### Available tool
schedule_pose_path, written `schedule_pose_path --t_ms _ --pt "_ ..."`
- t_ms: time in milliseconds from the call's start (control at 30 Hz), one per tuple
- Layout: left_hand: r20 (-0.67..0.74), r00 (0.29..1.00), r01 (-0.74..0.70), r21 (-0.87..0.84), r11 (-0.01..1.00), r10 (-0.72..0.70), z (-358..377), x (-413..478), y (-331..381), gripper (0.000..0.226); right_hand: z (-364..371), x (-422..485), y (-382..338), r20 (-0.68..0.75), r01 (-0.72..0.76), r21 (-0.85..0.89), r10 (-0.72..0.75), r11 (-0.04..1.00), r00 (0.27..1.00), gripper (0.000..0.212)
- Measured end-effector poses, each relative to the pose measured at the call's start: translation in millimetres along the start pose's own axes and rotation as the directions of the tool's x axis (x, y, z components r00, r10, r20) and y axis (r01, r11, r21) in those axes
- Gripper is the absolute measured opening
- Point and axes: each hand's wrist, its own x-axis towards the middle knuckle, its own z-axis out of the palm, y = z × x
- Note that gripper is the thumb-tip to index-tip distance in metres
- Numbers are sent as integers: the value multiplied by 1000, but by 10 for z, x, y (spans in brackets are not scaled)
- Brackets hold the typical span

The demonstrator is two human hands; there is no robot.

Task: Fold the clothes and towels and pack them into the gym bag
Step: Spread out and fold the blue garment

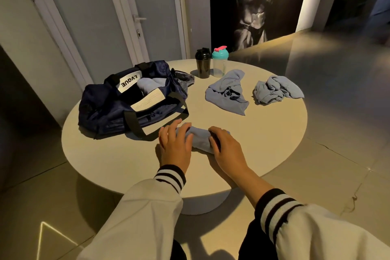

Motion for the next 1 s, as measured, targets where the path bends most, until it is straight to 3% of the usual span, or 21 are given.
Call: schedule_pose_path --t_ms 100,167,267,367,433,533,667,767,900,1000 --pt "-33 994 -106 33 994 107 94 -46 184 18 15 5 12 -85 15 14 -14 1000 996 16" --pt "30 988 -152 110 982 149 182 -39 218 18 9 16 41 -114 -4 47 10 999 993 9" --pt "195 978 -97 147 984 67 250 40 179 39 -8 29 85 -67 -83 100 90 992 994 29" --pt "180 983 -49 3 999 47 219 33 205 49 11 46 118 -38 -136 116 141 984 989 52" --pt "152 988 -18 -14 1000 20 197 7 197 41 42 56 119 -70 -166 17 166 986 984 44" --pt "216 976 -20 102 995 -2 211 5 153 40 63 70 100 -85 -170 -126 160 977 983 29" --pt "340 940 -4 56 998 -16 311 54 125 48 23 55 77 -71 -230 -79 224 970 972 25" --pt "299 954 2 108 994 -34 333 41 92 51 4 53 68 -41 -237 -82 234 968 971 26" --pt "169 935 299 96 949 -311 212 -40 125 50 43 43 17 -1 -199 -156 202 967 979 28" --pt "232 947 215 54 975 -222 207 -23 165 41 82 35 -44 -8 -201 -134 201 970 979 37"
